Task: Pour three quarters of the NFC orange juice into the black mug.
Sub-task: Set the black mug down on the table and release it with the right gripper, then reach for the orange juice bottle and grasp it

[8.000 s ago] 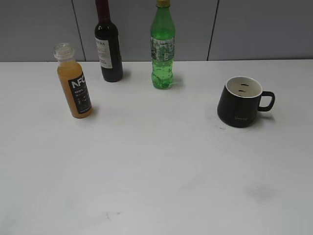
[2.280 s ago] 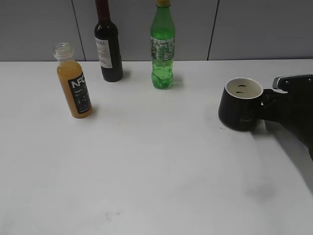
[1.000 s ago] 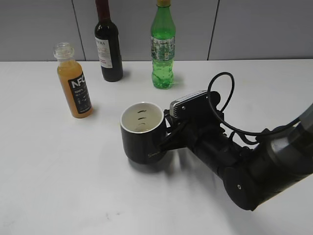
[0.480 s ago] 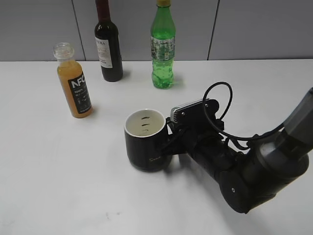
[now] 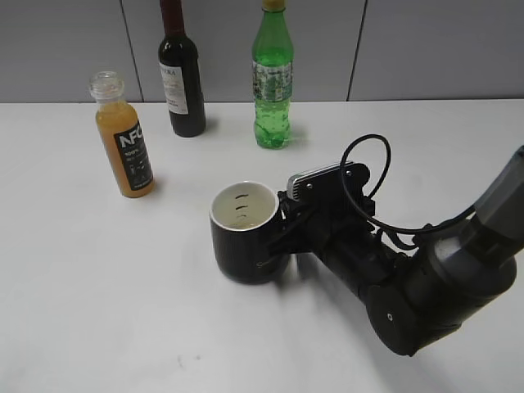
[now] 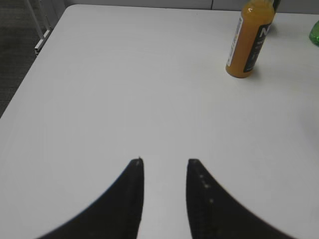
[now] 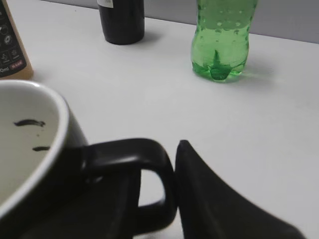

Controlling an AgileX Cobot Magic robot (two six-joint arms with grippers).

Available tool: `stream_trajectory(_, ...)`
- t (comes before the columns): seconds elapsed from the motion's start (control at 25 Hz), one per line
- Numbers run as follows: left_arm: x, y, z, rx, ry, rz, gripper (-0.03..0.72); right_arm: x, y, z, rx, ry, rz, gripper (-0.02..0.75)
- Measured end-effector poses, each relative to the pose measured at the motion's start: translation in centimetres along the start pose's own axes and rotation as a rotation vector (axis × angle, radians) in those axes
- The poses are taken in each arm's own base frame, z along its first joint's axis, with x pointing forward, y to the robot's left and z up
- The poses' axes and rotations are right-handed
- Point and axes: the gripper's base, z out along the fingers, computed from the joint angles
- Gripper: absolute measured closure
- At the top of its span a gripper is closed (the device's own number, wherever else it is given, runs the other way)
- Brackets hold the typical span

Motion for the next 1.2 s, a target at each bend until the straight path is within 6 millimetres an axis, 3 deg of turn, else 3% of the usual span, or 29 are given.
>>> stream_trajectory(0.2,0.0,0.0,0.0,0.0,0.0,0.0,0.452,-0.1,0.0,0.0,0.002,-0.011,0.002,0.486)
stream_trajectory(0.52,0.0,0.0,0.0,0.0,0.0,0.0,0.452,0.4,-0.3,-0.6,0.005,0.007,-0.006,0.418)
stream_trajectory(0.76,0.0,0.0,0.0,0.0,0.0,0.0,0.452,0.7,-0.5,-1.0,0.012,0.026,-0.011,0.156)
stream_trajectory(0.84,0.0,0.0,0.0,0.0,0.0,0.0,0.452,0.7,-0.5,-1.0,0.012,0.026,-0.011,0.104)
stream_trajectory(1.2,0.0,0.0,0.0,0.0,0.0,0.0,0.452,0.9,-0.6,-1.3,0.012,0.035,-0.013,0.078)
